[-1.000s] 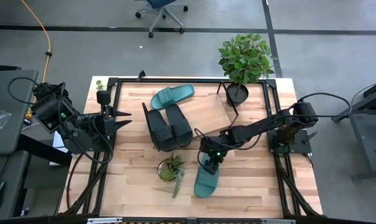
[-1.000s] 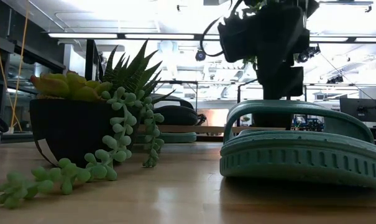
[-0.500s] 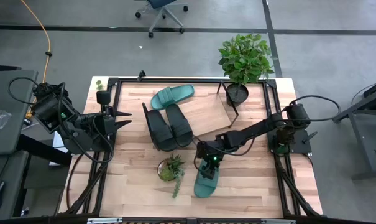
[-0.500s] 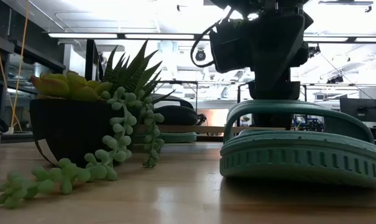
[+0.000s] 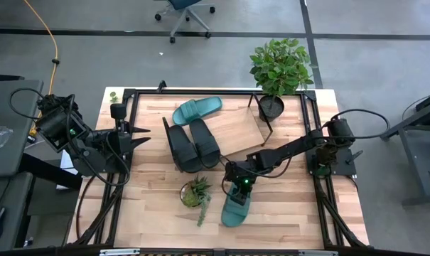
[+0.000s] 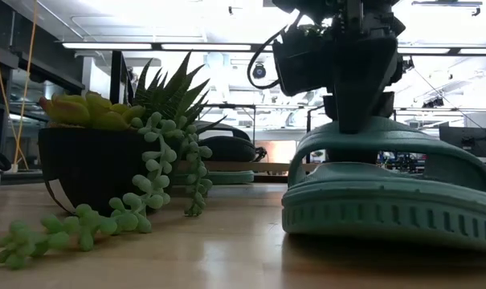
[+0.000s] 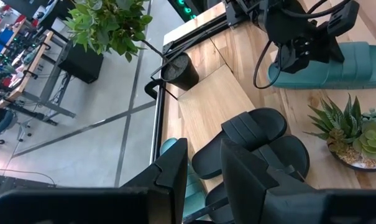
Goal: Pick and place slides into the shelf
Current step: Put the bottom blue slipper on the shelf
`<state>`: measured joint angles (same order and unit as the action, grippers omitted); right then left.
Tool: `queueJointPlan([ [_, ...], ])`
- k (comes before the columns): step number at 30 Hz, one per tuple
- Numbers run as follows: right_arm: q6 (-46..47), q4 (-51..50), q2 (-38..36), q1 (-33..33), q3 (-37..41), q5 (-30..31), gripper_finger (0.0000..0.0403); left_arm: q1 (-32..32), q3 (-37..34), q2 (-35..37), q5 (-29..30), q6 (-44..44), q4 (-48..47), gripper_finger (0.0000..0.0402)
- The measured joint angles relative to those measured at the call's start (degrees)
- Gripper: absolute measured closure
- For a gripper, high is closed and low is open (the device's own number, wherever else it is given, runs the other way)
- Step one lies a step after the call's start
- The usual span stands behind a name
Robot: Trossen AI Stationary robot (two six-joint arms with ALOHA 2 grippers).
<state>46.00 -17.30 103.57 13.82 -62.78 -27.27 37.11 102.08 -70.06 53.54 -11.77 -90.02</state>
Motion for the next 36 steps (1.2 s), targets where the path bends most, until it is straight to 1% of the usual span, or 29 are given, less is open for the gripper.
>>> queueJointPlan([
  [3, 0.3, 0.21, 0.0, 0.04, 0.0, -0.2, 0.0395, 0.02, 0.0, 0.0, -0.02, 0.1, 0.0, 0.0316],
  [7, 2.46, 0.77, 0.0, 0.66, 0.0, -0.04, 0.0397, 0.01, 0.0, 0.0, -0.04, 0.11, 0.0, 0.0316],
  [11, 6.39, 1.63, -0.5, 2.75, -0.09, 0.79, 0.04, 0.0, 0.0, 0.0, -0.51, 0.27, 0.02, 0.0316],
  [14, 9.73, 2.35, -1.93, 5.01, -0.09, 3.32, 0.0401, 0.0, 0.0, 0.0, -1.44, 1.31, 0.01, 0.0316],
  [17, 14.25, 1.93, -4.34, 7.24, -0.09, 7.63, 0.0402, 0.02, 0.0, 0.0, -1.57, 1.44, 0.0, 0.0316],
  [19, 17.21, 2.1, -6.43, 8.8, -0.09, 11.61, 0.0402, 0.0, 0.0, 0.0, -1.59, 1.44, 0.0, 0.0316],
  [22, 22.4, 2.06, -9.18, 10.94, -0.09, 19.13, 0.0402, 0.01, 0.0, 0.0, -1.57, 1.44, 0.0, 0.0316],
  [24, 26.15, 1.67, -11.1, 12.19, -0.09, 25.35, 0.0402, 0.01, 0.0, 0.0, -1.57, 1.6, 0.0, 0.0316],
  [28, 33.83, 1.95, -14.17, 14.09, -0.11, 39.9, 0.0402, 0.01, 0.0, 0.0, -1.54, 2.6, 0.01, 0.0316],
  [31, 37.8, 1.95, -15.52, 14.58, -0.11, 49.36, 0.0402, 0.02, 0.0, 0.0, -1.53, 3.2, 0.0, 0.0316],
  [36, 43.84, 3.74, -15.91, 13.77, -0.11, 61.27, 0.0402, 0.02, 0.0, 0.0, -1.54, 5.09, 0.0, 0.0316],
])
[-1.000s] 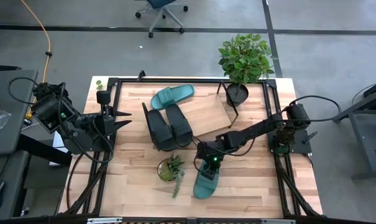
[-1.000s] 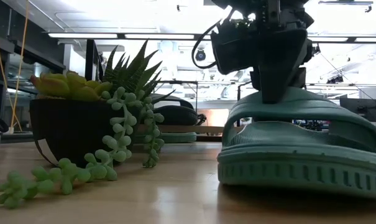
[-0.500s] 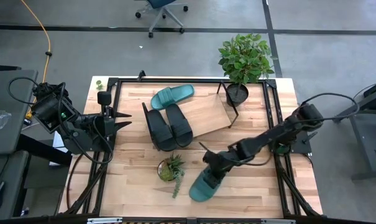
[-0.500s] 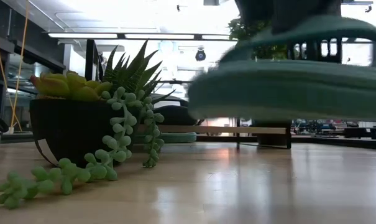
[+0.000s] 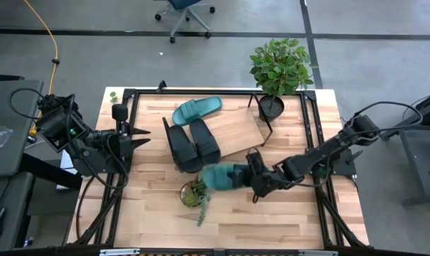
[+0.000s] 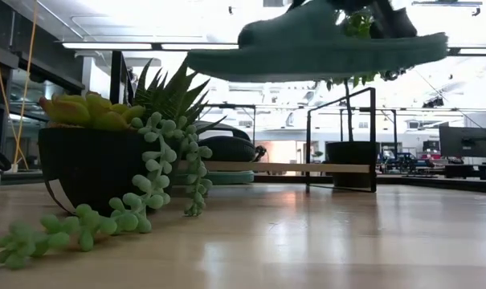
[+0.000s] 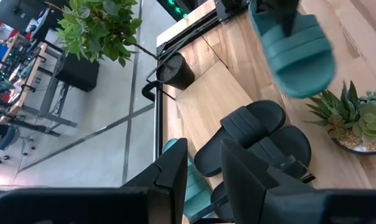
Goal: Pick and place slides into the shelf
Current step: Put the bottom blue slipper on the shelf
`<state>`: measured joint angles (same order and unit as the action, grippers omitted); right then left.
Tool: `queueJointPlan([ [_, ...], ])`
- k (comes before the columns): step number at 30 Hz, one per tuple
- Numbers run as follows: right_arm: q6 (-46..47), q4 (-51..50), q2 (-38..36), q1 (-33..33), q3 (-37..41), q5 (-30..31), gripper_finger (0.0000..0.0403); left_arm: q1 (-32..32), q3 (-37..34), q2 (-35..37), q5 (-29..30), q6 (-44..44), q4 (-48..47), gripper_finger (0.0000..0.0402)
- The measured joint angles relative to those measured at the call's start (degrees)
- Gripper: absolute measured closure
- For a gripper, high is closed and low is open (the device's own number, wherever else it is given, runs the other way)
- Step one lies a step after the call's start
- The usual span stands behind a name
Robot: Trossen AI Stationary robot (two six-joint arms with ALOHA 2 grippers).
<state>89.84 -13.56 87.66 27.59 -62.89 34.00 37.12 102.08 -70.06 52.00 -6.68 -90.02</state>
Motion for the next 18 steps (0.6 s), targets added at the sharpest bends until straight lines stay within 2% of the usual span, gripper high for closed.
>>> queueJointPlan([
  [11, 9.08, 6.09, 0.43, -3.81, -0.04, 18.69, 0.0403, -0.01, 0.0, 0.0, -0.01, 3.0, 0.0, 0.0316],
  [18, 9.28, 9.08, 1.1, -8.43, -0.04, 25.16, 0.0403, 0.0, 0.0, 0.02, -0.03, 5.37, 0.02, 0.0316],
])
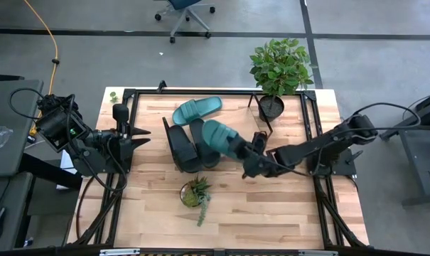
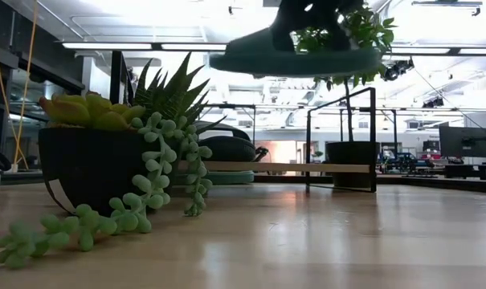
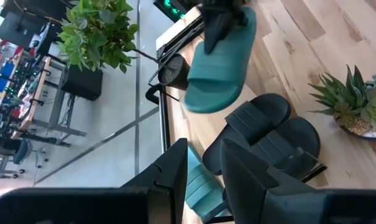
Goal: Pick and place slides into the shelf
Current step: Put the bottom blue slipper on the shelf
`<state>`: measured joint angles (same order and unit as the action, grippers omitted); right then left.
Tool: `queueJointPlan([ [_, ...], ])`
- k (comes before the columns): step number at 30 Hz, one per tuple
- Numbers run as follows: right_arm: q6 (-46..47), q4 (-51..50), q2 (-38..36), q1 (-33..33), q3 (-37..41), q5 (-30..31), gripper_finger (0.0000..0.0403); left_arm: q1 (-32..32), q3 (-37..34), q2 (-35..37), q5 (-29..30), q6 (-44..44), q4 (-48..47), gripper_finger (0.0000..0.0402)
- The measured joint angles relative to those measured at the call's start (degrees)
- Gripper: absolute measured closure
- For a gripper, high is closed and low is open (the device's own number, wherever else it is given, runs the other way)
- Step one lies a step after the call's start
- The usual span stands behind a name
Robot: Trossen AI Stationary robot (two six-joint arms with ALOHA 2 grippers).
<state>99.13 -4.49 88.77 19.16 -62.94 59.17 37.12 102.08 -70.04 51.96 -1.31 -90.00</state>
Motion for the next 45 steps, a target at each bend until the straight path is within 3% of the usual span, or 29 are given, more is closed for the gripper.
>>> queueJointPlan([
  [7, 0.08, 11.33, 6.49, -4.28, 0.0, 3.94, 0.0403, 0.0, -0.02, 0.05, -0.9, 0.03, -0.02, 0.0316],
  [12, 6.4, 12.21, 9.18, -4.99, 0.0, 13.61, 0.0403, 0.0, -0.02, 0.11, -2.51, 0.09, 0.0, 0.0316],
  [18, 13.21, 12.24, 11.17, -5.34, 0.0, 16.88, 0.0403, 0.0, -0.02, 0.11, -3.55, 1.75, -0.02, 0.0316],
  [33, 17.67, 12.65, 13.34, -10.19, 0.0, 16.55, 0.0403, 0.0, -0.02, 0.11, -3.84, 2.51, -0.02, 0.0316],
  [45, 19.3, 9.08, 13.34, -12.97, 0.0, 10.93, 0.0403, 0.0, -0.02, 0.11, -3.98, 2.35, -0.02, 0.0316],
])
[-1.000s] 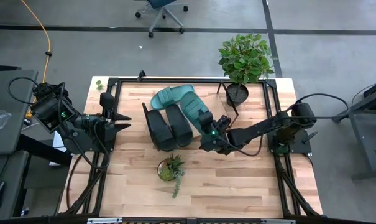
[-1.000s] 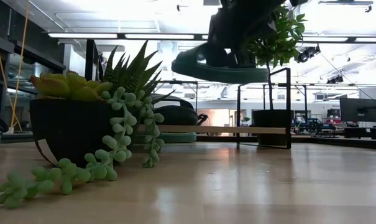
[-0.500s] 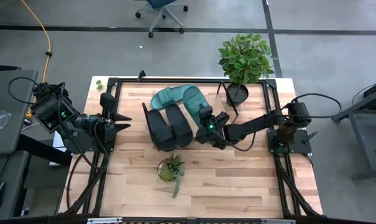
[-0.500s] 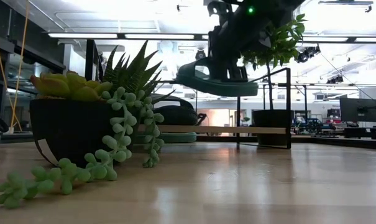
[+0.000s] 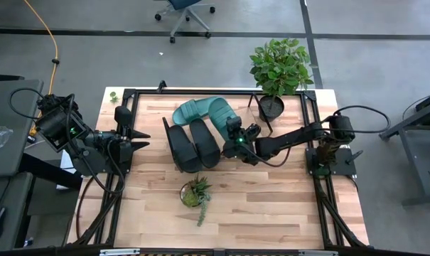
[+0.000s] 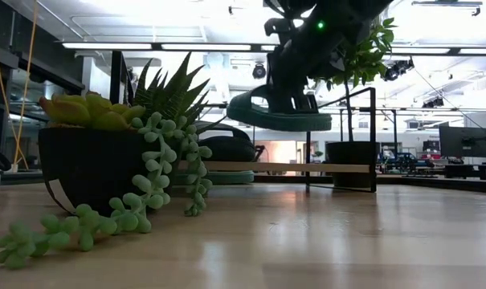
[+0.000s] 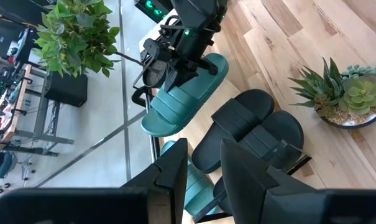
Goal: Pick and place slides into the shelf
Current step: Put the bottom blue slipper on the shelf
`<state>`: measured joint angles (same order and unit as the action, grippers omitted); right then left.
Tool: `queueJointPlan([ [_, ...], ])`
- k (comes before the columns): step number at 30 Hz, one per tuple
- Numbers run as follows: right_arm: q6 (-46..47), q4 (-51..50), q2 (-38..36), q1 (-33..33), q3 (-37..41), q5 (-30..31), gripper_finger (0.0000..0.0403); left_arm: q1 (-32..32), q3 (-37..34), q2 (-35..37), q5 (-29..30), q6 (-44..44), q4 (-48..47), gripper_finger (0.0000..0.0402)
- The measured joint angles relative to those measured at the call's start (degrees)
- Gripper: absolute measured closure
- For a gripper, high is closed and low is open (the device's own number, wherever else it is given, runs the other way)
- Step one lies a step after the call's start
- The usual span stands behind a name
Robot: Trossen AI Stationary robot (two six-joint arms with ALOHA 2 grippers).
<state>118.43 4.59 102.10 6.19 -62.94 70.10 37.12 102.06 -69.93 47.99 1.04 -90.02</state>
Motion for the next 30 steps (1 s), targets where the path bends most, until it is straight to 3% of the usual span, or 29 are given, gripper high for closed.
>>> queueJointPlan([
  [12, 7.56, -7.57, 0.0, -0.66, 0.0, -3.89, 0.0403, 0.0, 0.0, 0.0, 0.63, 0.0, 0.0, 0.0316],
  [26, 7.54, -7.84, 0.0, -2.91, -0.01, -9.19, 0.0403, 0.0, 0.0, 0.0, 0.68, -0.02, 0.0, 0.0316],
  [30, 7.64, -13.96, 0.0, -3.16, -3.18, -12.08, 0.0403, 0.0, 0.0, 0.0, 0.7, 0.04, 0.0, 0.0316],
])
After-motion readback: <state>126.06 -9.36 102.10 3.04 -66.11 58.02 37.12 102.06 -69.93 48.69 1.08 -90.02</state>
